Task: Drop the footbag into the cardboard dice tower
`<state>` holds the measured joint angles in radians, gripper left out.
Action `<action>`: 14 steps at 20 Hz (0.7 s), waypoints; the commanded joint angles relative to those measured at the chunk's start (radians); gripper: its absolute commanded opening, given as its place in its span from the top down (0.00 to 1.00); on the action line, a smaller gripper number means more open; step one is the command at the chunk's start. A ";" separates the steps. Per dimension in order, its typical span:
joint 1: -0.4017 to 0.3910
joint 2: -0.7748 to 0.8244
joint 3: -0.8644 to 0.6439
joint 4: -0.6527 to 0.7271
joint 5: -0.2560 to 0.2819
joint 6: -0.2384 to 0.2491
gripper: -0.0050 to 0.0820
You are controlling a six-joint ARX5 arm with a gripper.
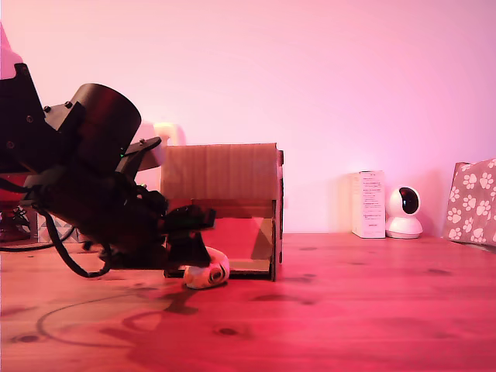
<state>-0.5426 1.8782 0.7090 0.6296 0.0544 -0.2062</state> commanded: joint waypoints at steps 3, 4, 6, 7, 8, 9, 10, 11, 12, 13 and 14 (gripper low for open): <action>-0.006 0.014 0.000 -0.008 0.023 0.004 0.75; -0.006 0.014 0.000 -0.008 0.031 0.004 0.82; -0.006 0.013 0.000 -0.008 0.056 0.005 0.91; -0.006 0.012 0.000 -0.008 0.078 0.005 0.93; -0.006 0.006 0.000 -0.011 0.088 0.005 0.96; -0.007 -0.003 0.000 -0.023 0.119 0.005 0.96; -0.007 -0.019 0.000 -0.041 0.137 0.005 0.96; -0.007 -0.043 0.000 -0.070 0.146 0.005 0.96; -0.007 -0.071 0.000 -0.102 0.148 0.005 0.96; -0.007 -0.101 0.000 -0.143 0.148 0.006 0.96; -0.007 -0.132 0.000 -0.179 0.149 0.007 0.96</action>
<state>-0.5476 1.7763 0.7105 0.4564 0.1986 -0.2058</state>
